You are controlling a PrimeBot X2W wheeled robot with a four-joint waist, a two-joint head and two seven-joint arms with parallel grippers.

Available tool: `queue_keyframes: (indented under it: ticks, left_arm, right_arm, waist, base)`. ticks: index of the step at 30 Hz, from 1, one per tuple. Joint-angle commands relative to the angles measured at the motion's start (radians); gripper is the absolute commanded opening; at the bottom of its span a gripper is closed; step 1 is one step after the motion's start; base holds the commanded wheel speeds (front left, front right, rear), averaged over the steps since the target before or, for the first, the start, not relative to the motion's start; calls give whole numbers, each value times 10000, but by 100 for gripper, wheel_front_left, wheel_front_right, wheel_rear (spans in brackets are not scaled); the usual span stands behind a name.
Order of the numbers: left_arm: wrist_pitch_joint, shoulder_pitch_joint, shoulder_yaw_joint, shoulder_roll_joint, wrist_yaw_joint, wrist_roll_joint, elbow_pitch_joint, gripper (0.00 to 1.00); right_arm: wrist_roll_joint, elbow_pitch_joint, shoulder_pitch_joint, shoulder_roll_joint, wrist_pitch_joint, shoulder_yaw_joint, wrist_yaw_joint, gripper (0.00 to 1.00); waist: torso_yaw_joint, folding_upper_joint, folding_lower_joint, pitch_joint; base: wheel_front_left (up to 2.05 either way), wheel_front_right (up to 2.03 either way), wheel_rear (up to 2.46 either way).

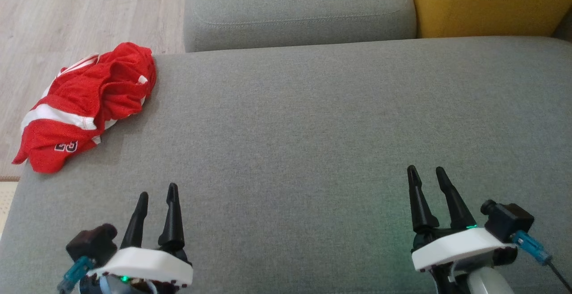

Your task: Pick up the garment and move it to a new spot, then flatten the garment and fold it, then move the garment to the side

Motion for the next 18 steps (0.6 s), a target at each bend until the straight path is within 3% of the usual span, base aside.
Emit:
queue_keyframes:
  ticks: [1,18]
  left_arm:
    - [-162,-148,127,133,112,407,-397,100]
    - [-630,30,-107,154,541,2114,-492,100]
  right_arm:
    - [-443,-349,-611,-78,-216,247,60,100]
    - [-2147,-261,-629,-90,-688,54,70,100]
  waist:
    - [-4,-1,0,0]
    - [-35,-1,0,-26]
  base:
    - [0,0,0]
    - [0,0,0]
